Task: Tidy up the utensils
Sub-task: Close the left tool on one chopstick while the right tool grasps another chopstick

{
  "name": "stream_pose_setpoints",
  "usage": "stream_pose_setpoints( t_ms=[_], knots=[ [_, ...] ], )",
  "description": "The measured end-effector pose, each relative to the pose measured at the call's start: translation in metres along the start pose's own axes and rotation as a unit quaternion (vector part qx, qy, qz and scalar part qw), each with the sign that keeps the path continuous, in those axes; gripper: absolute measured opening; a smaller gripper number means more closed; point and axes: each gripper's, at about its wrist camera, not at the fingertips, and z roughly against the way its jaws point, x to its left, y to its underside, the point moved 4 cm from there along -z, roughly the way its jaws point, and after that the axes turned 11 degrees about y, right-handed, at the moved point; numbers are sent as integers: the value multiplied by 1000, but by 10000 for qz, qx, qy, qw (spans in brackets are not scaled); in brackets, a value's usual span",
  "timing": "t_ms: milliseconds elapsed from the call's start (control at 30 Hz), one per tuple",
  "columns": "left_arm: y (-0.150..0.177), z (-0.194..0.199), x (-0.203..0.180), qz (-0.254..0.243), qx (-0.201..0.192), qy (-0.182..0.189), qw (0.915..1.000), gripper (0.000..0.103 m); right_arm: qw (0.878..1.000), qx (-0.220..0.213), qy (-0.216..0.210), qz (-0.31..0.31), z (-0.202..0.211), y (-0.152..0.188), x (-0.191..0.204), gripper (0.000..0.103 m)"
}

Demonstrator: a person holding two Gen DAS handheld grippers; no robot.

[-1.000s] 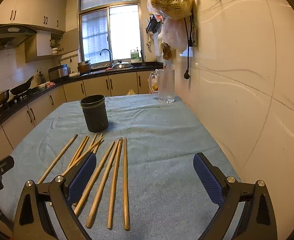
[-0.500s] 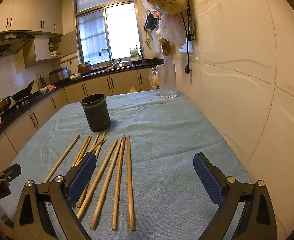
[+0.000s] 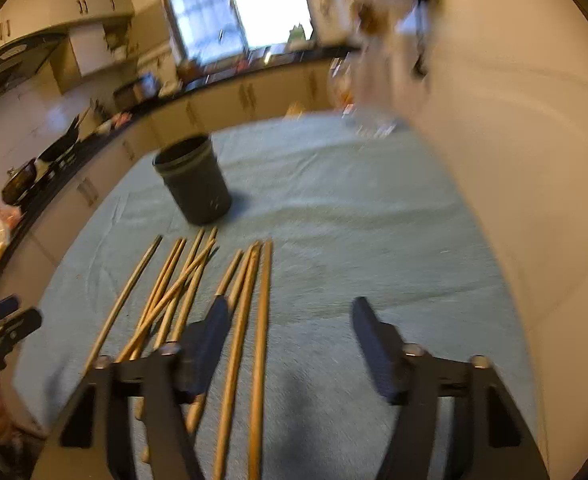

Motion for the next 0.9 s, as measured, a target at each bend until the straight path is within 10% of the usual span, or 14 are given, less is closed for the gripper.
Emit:
stream_pose_setpoints(
  t_ms=[300, 900],
  knots=[
    [-38, -97, 13, 163, 920, 202, 9954, 45, 9953, 650, 100, 716, -67, -19, 31, 41],
    [-58, -163, 6, -464, 1492, -74, 9877, 17, 9849, 1234, 615, 1051, -118, -38, 38, 30]
  ],
)
